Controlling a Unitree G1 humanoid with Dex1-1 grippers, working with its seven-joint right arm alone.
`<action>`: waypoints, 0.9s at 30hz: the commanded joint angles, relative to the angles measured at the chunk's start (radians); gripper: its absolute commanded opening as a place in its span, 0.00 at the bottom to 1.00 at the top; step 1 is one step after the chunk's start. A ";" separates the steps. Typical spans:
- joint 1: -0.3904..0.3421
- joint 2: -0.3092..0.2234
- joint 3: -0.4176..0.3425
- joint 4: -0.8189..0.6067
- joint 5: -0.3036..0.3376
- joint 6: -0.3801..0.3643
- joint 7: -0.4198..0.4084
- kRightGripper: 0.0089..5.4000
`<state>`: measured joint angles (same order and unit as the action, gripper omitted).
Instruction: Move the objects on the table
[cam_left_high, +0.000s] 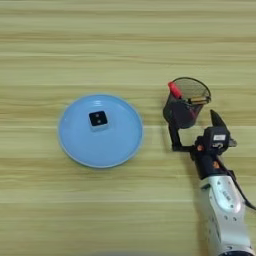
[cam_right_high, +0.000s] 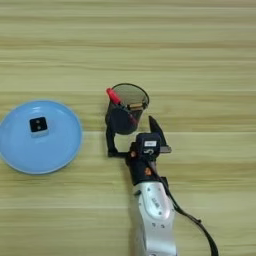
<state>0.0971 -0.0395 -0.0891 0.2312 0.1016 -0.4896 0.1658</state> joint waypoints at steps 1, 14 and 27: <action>-0.051 -0.008 0.000 -0.035 -0.004 -0.022 -0.006 1.00; -0.059 -0.012 0.002 -0.025 -0.003 -0.019 -0.003 1.00; -0.193 -0.053 0.000 0.111 -0.030 0.032 0.000 1.00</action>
<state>-0.0071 -0.0716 -0.0869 0.3344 0.0806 -0.4659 0.1680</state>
